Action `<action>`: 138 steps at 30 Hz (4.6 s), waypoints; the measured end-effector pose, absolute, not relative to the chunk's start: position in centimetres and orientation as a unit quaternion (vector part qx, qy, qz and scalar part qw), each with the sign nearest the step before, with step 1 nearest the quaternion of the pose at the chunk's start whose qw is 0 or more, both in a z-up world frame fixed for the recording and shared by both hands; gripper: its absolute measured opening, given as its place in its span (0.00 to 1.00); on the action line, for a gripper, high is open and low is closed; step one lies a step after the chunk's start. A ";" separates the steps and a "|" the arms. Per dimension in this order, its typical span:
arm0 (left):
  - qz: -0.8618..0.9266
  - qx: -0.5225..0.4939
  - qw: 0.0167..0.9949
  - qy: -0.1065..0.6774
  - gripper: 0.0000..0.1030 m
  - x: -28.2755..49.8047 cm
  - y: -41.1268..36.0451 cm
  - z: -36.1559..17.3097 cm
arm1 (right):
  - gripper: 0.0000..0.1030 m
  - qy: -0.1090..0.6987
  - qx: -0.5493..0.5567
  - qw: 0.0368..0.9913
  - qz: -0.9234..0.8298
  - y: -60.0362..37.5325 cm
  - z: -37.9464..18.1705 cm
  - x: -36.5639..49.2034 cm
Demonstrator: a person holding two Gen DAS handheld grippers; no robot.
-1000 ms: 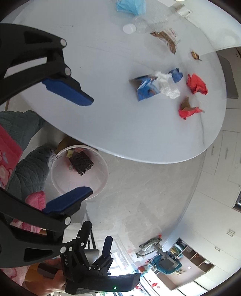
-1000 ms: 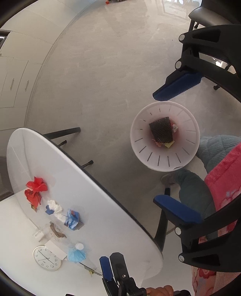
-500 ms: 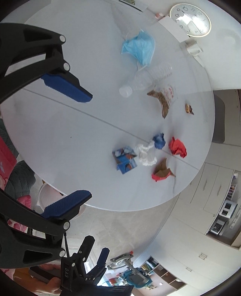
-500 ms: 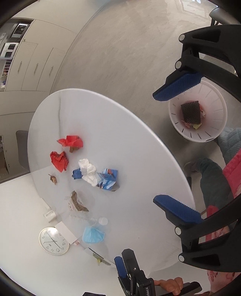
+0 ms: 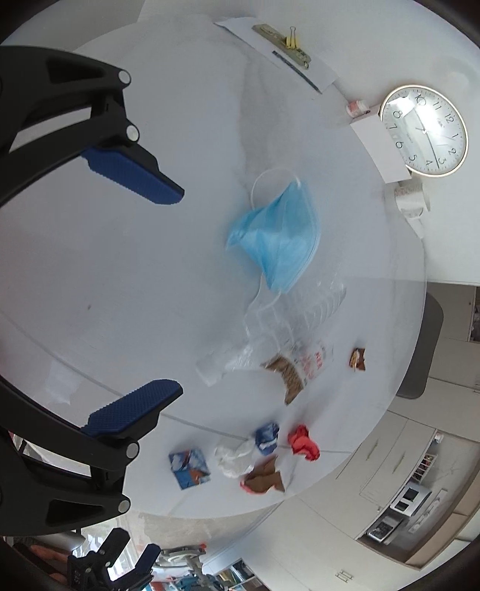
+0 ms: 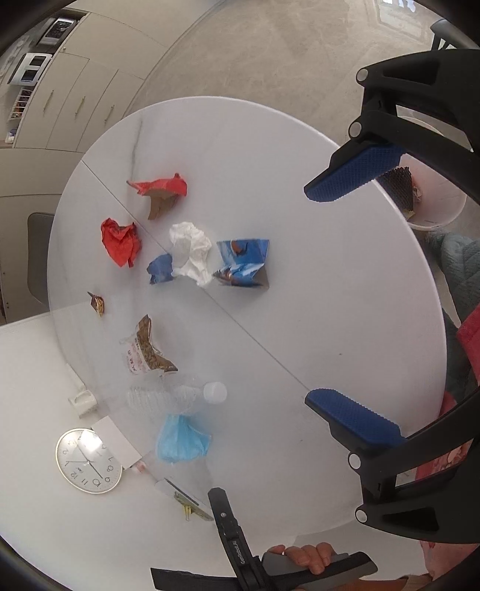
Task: Collect trash
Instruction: 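Grasp the blue face mask with the left gripper while the right gripper grasps the snack bag, then carry the mask and snack bag toward the wastebasket with both grippers, then open both grippers over the wastebasket to drop the mask and snack bag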
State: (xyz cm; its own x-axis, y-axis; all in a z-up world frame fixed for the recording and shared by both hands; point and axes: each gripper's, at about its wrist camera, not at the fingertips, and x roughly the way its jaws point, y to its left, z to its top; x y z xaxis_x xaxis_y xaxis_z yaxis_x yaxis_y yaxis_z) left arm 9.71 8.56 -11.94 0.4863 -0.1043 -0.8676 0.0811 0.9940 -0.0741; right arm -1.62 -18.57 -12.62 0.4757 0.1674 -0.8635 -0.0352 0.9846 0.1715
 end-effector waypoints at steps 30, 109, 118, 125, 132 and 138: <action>-0.030 0.003 0.832 0.554 0.26 25.0 11.3 -21.4 | 0.98 0.544 -0.006 0.824 0.158 -11.3 -16.4 23.6; -0.420 0.157 0.687 0.572 0.47 -10.1 -35.9 -23.5 | 0.61 0.577 0.130 0.803 -0.077 -46.3 -20.0 -22.0; -0.394 0.168 0.689 0.585 0.56 -11.5 -37.2 -23.9 | 0.62 0.581 0.138 0.800 -0.052 -48.5 -21.7 -22.1; -0.391 0.158 0.688 0.590 0.57 -11.0 -36.9 -23.6 | 0.62 0.580 0.138 0.802 -0.043 -49.0 -22.0 -21.8; -0.427 0.128 0.663 0.601 0.57 -11.3 -37.2 -23.3 | 0.62 0.579 0.141 0.801 -0.047 -49.3 -22.3 -21.6; -0.447 0.131 0.645 0.606 0.57 -11.5 -38.0 -22.9 | 0.63 0.575 0.161 0.801 -0.049 -49.9 -23.3 -21.3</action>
State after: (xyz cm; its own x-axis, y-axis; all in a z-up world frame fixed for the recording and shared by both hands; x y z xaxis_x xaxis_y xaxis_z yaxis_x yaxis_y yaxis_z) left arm -11.52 -37.98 -22.92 -0.1348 -0.4176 -0.8986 0.7356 0.5655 -0.3731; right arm -21.27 -49.91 -23.28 0.3345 0.1069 -0.9363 0.2643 0.9430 0.2021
